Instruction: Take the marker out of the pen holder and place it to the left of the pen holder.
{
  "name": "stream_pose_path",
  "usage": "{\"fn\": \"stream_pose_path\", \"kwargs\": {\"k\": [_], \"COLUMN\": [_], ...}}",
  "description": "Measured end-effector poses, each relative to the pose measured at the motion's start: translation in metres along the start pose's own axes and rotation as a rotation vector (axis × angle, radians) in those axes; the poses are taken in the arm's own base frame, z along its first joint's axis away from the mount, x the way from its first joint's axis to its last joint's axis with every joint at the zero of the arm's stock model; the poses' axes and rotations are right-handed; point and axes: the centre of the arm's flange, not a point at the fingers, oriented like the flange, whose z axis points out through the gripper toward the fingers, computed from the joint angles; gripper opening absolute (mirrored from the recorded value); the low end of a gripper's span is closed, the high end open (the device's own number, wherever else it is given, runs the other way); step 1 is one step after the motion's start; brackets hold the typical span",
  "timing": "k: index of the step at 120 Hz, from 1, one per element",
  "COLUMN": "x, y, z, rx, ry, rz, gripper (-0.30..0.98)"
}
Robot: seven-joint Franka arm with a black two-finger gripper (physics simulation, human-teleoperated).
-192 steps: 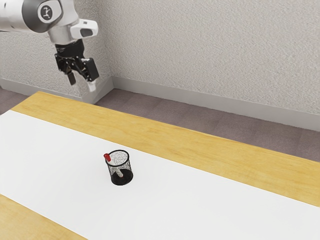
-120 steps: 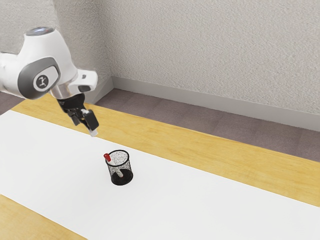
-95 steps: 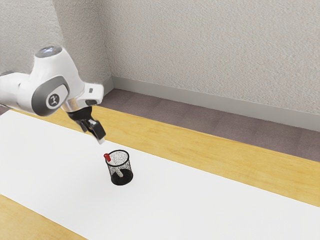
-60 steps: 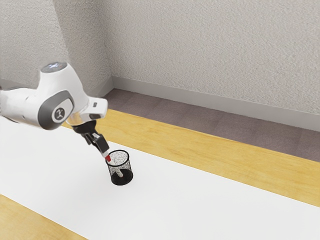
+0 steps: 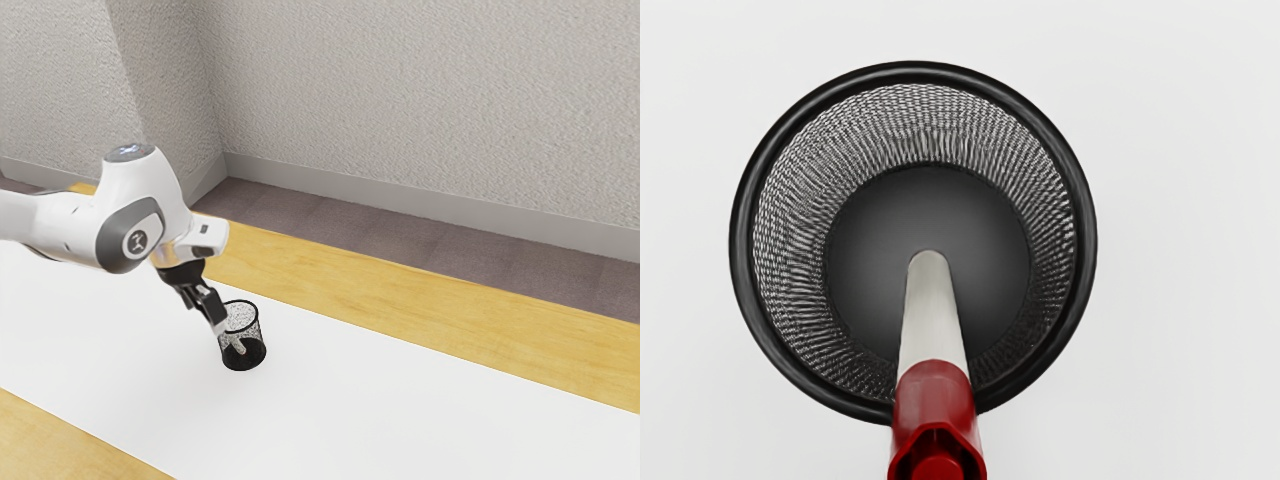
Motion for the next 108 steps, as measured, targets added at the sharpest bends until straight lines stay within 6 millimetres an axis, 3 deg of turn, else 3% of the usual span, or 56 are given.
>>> {"fn": "stream_pose_path", "kwargs": {"k": [14,39,64,74,91,102,108], "x": [0.001,0.005,0.006,0.006,0.013,0.026,0.032], "y": [-0.001,0.003,0.002,0.003,0.001,-0.022,-0.037], "z": [0.006,0.002,-0.005,-0.025,-0.082,-0.131,-0.145], "rx": [-0.007,-0.003,0.004,0.013,0.029,0.031,0.025], "ry": [-0.001,0.024,0.043,0.077,0.137,0.144,0.105], "rz": [-0.005,0.003,0.001,0.001,0.0,-0.035,-0.059], "gripper": [0.66,0.18,-0.02,-0.05,-0.08,-0.09,-0.09]}}
